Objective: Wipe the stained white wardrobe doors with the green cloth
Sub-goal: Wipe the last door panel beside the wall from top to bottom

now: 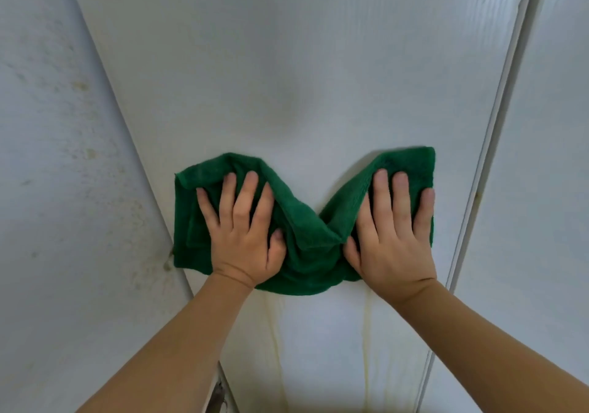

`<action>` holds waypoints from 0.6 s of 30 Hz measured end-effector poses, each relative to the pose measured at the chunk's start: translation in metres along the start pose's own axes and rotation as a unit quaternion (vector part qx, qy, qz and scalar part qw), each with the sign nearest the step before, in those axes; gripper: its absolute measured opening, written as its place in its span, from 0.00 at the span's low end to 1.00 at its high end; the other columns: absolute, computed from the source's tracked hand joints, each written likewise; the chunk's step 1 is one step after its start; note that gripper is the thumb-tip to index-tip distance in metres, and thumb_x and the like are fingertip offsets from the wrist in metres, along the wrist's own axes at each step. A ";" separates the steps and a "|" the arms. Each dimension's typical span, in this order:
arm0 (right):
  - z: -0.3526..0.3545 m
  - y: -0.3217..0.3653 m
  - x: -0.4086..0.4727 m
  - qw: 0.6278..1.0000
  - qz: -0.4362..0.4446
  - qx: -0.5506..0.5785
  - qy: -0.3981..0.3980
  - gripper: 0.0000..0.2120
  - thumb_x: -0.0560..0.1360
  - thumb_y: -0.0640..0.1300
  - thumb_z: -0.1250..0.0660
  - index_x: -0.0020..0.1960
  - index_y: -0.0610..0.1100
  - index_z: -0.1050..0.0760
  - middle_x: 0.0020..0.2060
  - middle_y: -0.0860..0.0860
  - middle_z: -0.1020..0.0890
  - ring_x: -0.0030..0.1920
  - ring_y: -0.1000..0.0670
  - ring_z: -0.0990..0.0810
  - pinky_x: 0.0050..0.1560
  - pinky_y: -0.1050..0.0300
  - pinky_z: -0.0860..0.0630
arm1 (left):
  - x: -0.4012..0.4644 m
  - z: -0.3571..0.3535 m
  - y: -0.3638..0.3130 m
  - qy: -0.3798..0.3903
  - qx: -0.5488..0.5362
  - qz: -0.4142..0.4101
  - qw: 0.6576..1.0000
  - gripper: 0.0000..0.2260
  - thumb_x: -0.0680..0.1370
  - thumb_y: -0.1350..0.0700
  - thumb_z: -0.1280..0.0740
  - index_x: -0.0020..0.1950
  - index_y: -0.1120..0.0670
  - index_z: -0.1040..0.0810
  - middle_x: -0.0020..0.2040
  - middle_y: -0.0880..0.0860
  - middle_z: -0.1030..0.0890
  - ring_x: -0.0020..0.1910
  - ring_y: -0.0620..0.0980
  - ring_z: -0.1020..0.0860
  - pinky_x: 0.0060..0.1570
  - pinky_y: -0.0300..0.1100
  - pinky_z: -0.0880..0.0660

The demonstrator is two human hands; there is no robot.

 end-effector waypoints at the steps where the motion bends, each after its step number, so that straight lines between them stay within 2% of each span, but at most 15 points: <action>1: 0.000 0.004 -0.001 1.000 0.015 -0.008 -0.005 0.32 0.81 0.56 0.43 0.76 0.36 0.42 0.75 0.36 0.41 0.76 0.35 0.45 0.75 0.32 0.52 | -0.004 0.000 0.002 -0.002 0.004 -0.013 1.000 0.29 0.76 0.47 0.44 0.77 0.54 0.40 0.78 0.56 0.41 0.78 0.60 0.44 0.74 0.72 0.52; 3: 0.001 0.006 0.000 0.999 0.033 -0.020 -0.011 0.33 0.81 0.56 0.43 0.78 0.36 0.44 0.76 0.36 0.40 0.76 0.35 0.45 0.75 0.33 0.52 | -0.003 0.000 0.004 -0.014 -0.001 -0.001 1.000 0.29 0.76 0.47 0.44 0.77 0.52 0.40 0.78 0.54 0.40 0.78 0.59 0.43 0.74 0.71 0.52; 5: 0.003 0.005 -0.001 0.999 0.034 -0.022 -0.016 0.34 0.82 0.56 0.43 0.79 0.35 0.47 0.76 0.37 0.41 0.76 0.35 0.45 0.76 0.33 0.53 | -0.004 0.001 0.009 -0.019 -0.009 0.047 0.999 0.28 0.76 0.47 0.44 0.77 0.52 0.39 0.77 0.55 0.38 0.78 0.59 0.43 0.74 0.71 0.51; 7: 0.004 0.006 -0.002 0.999 0.029 -0.021 -0.019 0.34 0.82 0.55 0.42 0.79 0.36 0.47 0.76 0.37 0.41 0.76 0.35 0.44 0.76 0.33 0.53 | -0.015 0.001 0.025 -0.025 -0.015 0.150 0.988 0.27 0.77 0.48 0.46 0.75 0.54 0.36 0.76 0.58 0.36 0.77 0.62 0.41 0.74 0.71 0.50; 9: 0.003 0.008 -0.004 0.999 0.026 -0.025 -0.019 0.33 0.82 0.55 0.42 0.78 0.36 0.46 0.76 0.36 0.39 0.76 0.35 0.44 0.76 0.34 0.53 | -0.032 0.002 0.044 -0.036 -0.037 0.293 0.955 0.28 0.77 0.48 0.46 0.75 0.56 0.36 0.76 0.61 0.35 0.77 0.64 0.41 0.74 0.71 0.49; 11: 0.002 0.010 -0.004 0.999 0.031 -0.029 -0.017 0.33 0.82 0.54 0.42 0.79 0.37 0.46 0.75 0.36 0.39 0.76 0.35 0.44 0.76 0.35 0.53 | -0.045 0.001 0.052 -0.040 -0.051 0.379 0.923 0.29 0.77 0.48 0.47 0.76 0.57 0.37 0.76 0.63 0.35 0.77 0.64 0.41 0.73 0.72 0.48; 12: 0.002 0.010 -0.004 0.999 0.033 -0.031 -0.016 0.33 0.82 0.55 0.42 0.79 0.37 0.46 0.75 0.36 0.39 0.75 0.35 0.44 0.76 0.36 0.53 | -0.046 0.001 0.051 -0.037 -0.050 0.384 0.921 0.29 0.77 0.48 0.47 0.77 0.58 0.37 0.76 0.63 0.35 0.77 0.65 0.42 0.73 0.72 0.48; 14: 0.003 0.009 -0.003 0.999 0.033 -0.035 -0.015 0.33 0.82 0.55 0.42 0.79 0.37 0.46 0.75 0.36 0.39 0.75 0.35 0.44 0.76 0.36 0.53 | -0.043 -0.002 0.046 -0.021 -0.036 0.333 0.942 0.29 0.77 0.48 0.49 0.77 0.59 0.39 0.77 0.63 0.37 0.77 0.66 0.42 0.73 0.72 0.50; 18: 0.003 0.014 -0.007 0.998 0.056 -0.030 -0.019 0.34 0.81 0.55 0.42 0.79 0.37 0.46 0.76 0.36 0.40 0.75 0.35 0.44 0.76 0.36 0.52 | -0.042 -0.009 0.025 0.009 -0.025 0.126 0.992 0.27 0.79 0.47 0.49 0.75 0.58 0.38 0.75 0.58 0.39 0.77 0.66 0.44 0.71 0.77 0.51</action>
Point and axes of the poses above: each hand's wrist, its own x-axis towards the middle knuckle, its own z-axis out of the back of the hand, y = z × x, the point moved 10 cm from there along x, towards the middle knuckle
